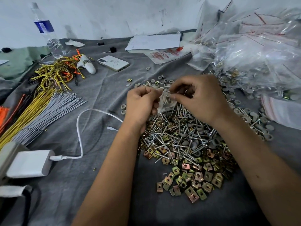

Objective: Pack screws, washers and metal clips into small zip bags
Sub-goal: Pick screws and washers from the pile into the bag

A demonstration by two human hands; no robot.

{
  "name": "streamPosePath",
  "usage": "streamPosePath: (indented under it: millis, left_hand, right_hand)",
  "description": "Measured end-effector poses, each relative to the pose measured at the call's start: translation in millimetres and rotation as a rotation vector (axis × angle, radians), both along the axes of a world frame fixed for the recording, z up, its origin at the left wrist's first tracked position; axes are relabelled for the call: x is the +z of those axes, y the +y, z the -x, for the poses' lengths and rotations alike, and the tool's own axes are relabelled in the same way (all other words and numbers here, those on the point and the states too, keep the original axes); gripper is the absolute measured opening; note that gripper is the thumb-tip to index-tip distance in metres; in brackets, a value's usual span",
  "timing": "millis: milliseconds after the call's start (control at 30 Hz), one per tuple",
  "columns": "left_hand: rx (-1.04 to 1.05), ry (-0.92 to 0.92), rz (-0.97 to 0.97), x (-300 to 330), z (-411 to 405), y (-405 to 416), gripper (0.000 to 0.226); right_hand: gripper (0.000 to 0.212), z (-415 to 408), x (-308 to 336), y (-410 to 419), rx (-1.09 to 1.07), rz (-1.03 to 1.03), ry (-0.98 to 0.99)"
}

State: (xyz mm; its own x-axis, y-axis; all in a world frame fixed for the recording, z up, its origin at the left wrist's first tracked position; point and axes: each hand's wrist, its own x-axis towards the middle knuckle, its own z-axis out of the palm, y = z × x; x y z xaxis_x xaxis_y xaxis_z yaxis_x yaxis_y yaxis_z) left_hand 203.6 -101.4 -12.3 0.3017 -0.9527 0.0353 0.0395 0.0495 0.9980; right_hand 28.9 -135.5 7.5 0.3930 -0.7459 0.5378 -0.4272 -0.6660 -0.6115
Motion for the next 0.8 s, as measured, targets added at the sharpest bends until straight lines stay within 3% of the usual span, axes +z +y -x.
streamPosePath:
  millis: [167,300,433,600,800]
  left_hand:
    - [0.074,0.176,-0.008,5,-17,0,0.024]
    - [0.182,0.396,0.054,12,-38,-3,0.026]
    - [0.234,0.539,0.061,17,-50,-1,0.03]
    - [0.243,0.554,0.045,17,-51,0,0.032]
    - [0.228,0.469,0.028,9,-42,-4,0.029]
  right_hand:
    - [0.014,0,8,5,0.056,0.006,0.0]
    - [0.011,-17,9,14,0.284,-0.075,0.27]
    - [0.014,-52,0,29,0.469,-0.028,0.466]
    - [0.009,-78,-7,35,0.491,-0.068,0.575]
    - [0.011,-69,-3,29,0.469,-0.161,0.503]
